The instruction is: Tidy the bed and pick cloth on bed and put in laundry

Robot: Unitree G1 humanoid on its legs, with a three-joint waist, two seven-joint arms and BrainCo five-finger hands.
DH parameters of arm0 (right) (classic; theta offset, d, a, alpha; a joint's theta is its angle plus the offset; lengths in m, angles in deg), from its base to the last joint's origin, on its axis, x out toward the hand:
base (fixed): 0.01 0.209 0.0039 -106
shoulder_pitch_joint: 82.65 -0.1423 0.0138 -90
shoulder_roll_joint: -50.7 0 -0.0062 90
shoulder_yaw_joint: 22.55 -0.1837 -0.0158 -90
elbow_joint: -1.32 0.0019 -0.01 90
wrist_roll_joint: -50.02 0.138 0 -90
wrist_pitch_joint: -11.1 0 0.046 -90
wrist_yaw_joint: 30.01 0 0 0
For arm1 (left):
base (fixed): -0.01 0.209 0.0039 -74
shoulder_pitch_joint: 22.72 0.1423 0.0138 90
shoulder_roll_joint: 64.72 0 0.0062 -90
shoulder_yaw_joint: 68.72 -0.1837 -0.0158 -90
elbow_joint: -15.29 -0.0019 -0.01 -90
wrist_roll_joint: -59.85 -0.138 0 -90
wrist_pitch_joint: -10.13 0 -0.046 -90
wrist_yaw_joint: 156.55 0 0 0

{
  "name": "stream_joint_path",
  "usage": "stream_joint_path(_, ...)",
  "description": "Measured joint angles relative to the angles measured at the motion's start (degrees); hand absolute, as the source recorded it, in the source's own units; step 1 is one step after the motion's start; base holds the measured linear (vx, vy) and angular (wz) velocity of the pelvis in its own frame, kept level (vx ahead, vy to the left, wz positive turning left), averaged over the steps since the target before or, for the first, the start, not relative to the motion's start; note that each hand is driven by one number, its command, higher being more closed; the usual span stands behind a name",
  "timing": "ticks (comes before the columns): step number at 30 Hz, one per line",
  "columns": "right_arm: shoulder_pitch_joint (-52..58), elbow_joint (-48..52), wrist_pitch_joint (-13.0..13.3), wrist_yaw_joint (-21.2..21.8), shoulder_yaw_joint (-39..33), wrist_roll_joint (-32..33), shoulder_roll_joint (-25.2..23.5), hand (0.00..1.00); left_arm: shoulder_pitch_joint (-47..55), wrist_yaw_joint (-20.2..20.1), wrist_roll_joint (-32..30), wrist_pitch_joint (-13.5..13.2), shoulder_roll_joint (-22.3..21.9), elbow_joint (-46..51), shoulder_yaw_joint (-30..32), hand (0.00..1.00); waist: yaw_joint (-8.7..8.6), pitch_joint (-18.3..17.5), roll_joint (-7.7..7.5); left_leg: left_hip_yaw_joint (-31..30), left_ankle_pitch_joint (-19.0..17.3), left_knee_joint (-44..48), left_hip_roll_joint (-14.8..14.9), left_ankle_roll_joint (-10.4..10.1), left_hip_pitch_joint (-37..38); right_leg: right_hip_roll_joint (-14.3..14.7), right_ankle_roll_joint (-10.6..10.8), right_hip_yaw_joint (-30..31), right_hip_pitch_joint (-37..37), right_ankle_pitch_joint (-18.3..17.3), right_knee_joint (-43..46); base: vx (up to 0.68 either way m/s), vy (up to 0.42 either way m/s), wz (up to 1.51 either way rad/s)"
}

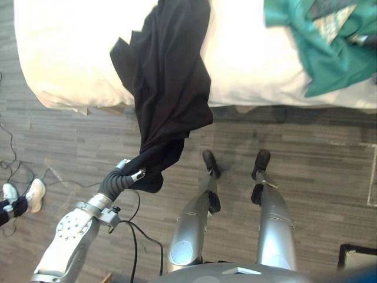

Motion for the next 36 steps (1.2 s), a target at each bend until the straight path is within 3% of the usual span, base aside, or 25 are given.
stream_joint_path(1, 2.4, 0.3, -0.1, 0.0, -0.8, 0.6, -3.1, 1.0, -1.3, 0.9, -1.3, 0.3, -2.2, -3.3, 0.4, 1.0, -0.15, -1.5, -0.76, 0.0, -0.3, 0.2, 0.2, 0.0, 0.6, 0.1, -0.1, 0.0, 0.6, -0.5, 0.3, 0.2, -0.09, -0.14)
stream_joint_path(3, 11.4, 1.0, 0.0, 0.0, -2.7, 5.4, -13.8, 1.0, -8.1, 6.3, -4.8, 1.4, -8.9, -15.7, 2.8, 1.0, -2.16, -4.0, -4.02, -0.9, -0.4, 0.7, 0.8, -0.2, 4.7, 0.4, -0.4, -1.4, 5.6, -2.5, 0.7, 0.19, -0.087, 0.13)
stream_joint_path(6, 21.9, -1.0, -1.1, 0.7, -4.5, 10.2, -25.6, 1.0, -14.3, 13.2, -8.2, 1.4, -14.3, -26.4, 3.2, 1.0, -4.08, -5.9, -7.3, -3.0, -1.4, 0.8, 1.7, -1.2, 9.7, 1.5, -0.1, -3.0, 12.3, -3.6, -1.3, 0.15, -0.065, 0.15)
stream_joint_path(8, 26.4, -2.9, -2.2, 1.5, -4.6, 11.8, -29.9, 1.0, -14.6, 14.6, -10.3, 1.4, -16.4, -28.3, 2.6, 1.0, -4.52, -6.2, -7.59, -3.2, -2.1, 0.8, 1.7, -1.3, 11.6, 2.0, 0.1, -3.0, 14.8, -3.6, -2.7, 0.1, 0.001, -0.02)
stream_joint_path(10, 33.2, -5.4, -3.7, 2.7, -4.5, 13.4, -35.0, 1.0, -13.5, 15.8, -12.2, 1.5, -18.9, -31.3, 2.2, 1.0, -5.18, -6.9, -6.73, -3.3, -2.9, 0.8, 1.7, -1.4, 13.3, 2.1, 0.8, -2.9, 17.1, -3.1, -4.6, 0.1, 0.038, -0.11)
stream_joint_path(13, 39.1, -7.2, -4.9, 3.6, -4.6, 14.5, -37.0, 1.0, -11.6, 17.0, -14.4, 2.3, -19.6, -33.9, 2.2, 1.0, -6.43, -7.8, -5.64, -3.8, -3.5, 0.8, 1.2, -1.0, 15.5, 2.2, 1.7, -2.9, 20.3, -2.1, -6.8, 0.09, 0.036, -0.1)
stream_joint_path(18, 44.7, -7.2, -5.1, 3.9, -5.6, 15.7, -40.1, 1.0, -9.4, 18.5, -16.5, 2.4, -20.3, -36.0, 2.7, 1.0, -6.9, -10.3, -6.79, -9.2, -4.1, 0.4, 0.4, -1.1, 19.3, 2.1, 2.7, -3.0, 24.9, -3.2, -5.9, 0.05, 0.018, 0.2)
stream_joint_path(19, 44.9, -7.1, -5.0, 3.8, -5.9, 16.3, -40.8, 1.0, -9.3, 19.1, -16.4, 2.4, -20.9, -36.0, 2.6, 1.0, -7.28, -10.4, -6.9, -11.3, -4.2, -0.3, 0.3, -0.4, 19.8, 2.4, 2.2, 0.3, 24.8, -4.6, -3.7, 0.0, -0.012, 0.89)
stream_joint_path(20, 45.9, -7.0, -5.0, 3.8, -6.3, 17.3, -42.0, 1.0, -9.3, 19.9, -16.4, 2.3, -21.1, -36.0, 2.6, 1.0, -8.06, -11.0, -8.11, -14.4, -4.1, -0.3, -0.5, 0.8, 19.7, 3.1, 2.6, 10.2, 24.6, -7.2, -1.6, -0.01, -0.01, 1.16)
stream_joint_path(22, 47.4, -7.0, -5.0, 3.7, -6.7, 19.8, -43.8, 1.0, -8.2, 20.8, -15.7, 2.0, -21.3, -35.9, 2.7, 1.0, -7.96, -12.2, -10.01, -17.5, -3.5, -0.9, -1.9, 0.9, 19.5, 3.5, 5.3, 19.1, 24.8, -11.6, 0.1, -0.02, -0.084, 1.0)
stream_joint_path(23, 48.3, -6.1, -5.0, 3.6, -6.3, 20.8, -44.5, 1.0, -6.8, 21.6, -15.2, 1.9, -22.0, -35.1, 2.8, 1.0, -7.01, -13.1, -10.82, -18.6, -3.3, -1.2, -1.7, 0.6, 19.6, 4.0, 4.5, 19.0, 25.2, -12.9, 1.1, -0.08, -0.142, 0.56)
stream_joint_path(25, 50.2, -2.5, -4.8, 3.1, -6.1, 21.7, -45.4, 1.0, -4.0, 22.4, -14.8, 1.8, -23.5, -32.8, 3.1, 1.0, -6.23, -14.0, -10.14, -19.2, -3.2, -1.2, -1.4, 0.3, 19.7, 4.1, 4.4, 17.6, 26.1, -13.6, 0.7, -0.05, -0.08, 0.4)
stream_joint_path(27, 53.7, 2.4, -3.6, 2.5, -4.7, 26.1, -45.6, 1.0, -0.9, 24.0, -11.9, 1.6, -27.4, -27.5, 3.1, 1.0, -5.24, -15.0, -8.34, -21.1, -3.1, -1.2, -1.2, 0.2, 19.6, 4.1, 4.5, 14.4, 28.7, -13.6, -1.4, 0.03, -0.036, 0.61)
stream_joint_path(29, 56.1, 4.2, -3.0, 2.5, -3.6, 28.2, -45.6, 1.0, 0.6, 24.5, -10.6, 1.2, -28.8, -24.7, 3.1, 1.0, -4.35, -15.5, -7.68, -22.3, -3.1, -1.2, -1.2, 0.2, 19.5, 4.0, 4.6, 12.0, 31.0, -13.5, -3.3, 0.07, -0.007, 0.67)
stream_joint_path(35, 60.1, 7.5, -2.6, 2.7, 1.4, 30.6, -46.8, 1.0, 1.9, 24.6, -10.9, 0.7, -29.6, -23.1, 3.2, 1.0, 0.95, -14.8, -9.27, -30.0, -0.7, -0.8, -3.7, 1.4, 17.2, 1.8, 4.5, 0.2, 35.9, -13.8, -5.1, 0.11, -0.022, 0.98)
stream_joint_path(36, 60.3, 9.3, -2.4, 2.5, 1.3, 30.7, -47.2, 1.0, 1.9, 24.5, -10.5, 0.7, -29.6, -22.7, 2.9, 1.0, 0.45, -14.2, -9.75, -30.8, -0.2, 0.1, -4.7, 2.3, 15.6, 0.9, 4.5, -2.8, 36.8, -13.8, -5.2, 0.11, 0.029, 1.73)
